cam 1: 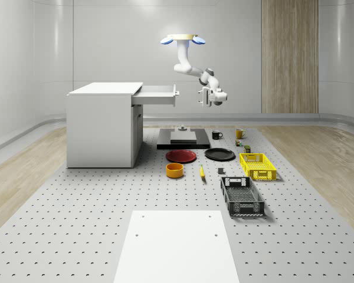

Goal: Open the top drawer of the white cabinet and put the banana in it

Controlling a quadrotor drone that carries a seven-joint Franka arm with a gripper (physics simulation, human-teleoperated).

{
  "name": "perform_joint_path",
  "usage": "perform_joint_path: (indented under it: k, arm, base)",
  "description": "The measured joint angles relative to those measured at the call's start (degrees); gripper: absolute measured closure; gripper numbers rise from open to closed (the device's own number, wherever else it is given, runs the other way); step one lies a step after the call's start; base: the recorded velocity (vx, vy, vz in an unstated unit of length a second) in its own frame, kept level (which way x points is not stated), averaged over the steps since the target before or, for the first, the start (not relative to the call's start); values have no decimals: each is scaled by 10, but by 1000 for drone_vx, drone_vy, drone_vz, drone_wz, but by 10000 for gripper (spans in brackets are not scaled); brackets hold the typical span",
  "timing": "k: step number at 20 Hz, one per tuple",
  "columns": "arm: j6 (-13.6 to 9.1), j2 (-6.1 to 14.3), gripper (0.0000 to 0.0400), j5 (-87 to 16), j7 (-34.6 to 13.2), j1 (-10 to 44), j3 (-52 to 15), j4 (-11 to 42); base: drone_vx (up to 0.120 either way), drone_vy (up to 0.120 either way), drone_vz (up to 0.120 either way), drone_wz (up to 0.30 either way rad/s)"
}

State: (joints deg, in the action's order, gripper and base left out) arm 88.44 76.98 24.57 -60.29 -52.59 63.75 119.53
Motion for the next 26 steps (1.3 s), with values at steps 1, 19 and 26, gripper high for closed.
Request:
perform_joint_path:
  k: [1,19,26]
  arm:
    - [-1,0,0,-2,-1,0,-1,-1]
    - [138,184,0,660,378,19,155,335]
    - [112,180,0,706,410,12,161,350]
  base:
    - [120,120,0,0]
    - [116,-9,-27,0]
    - [0,120,-11,0]
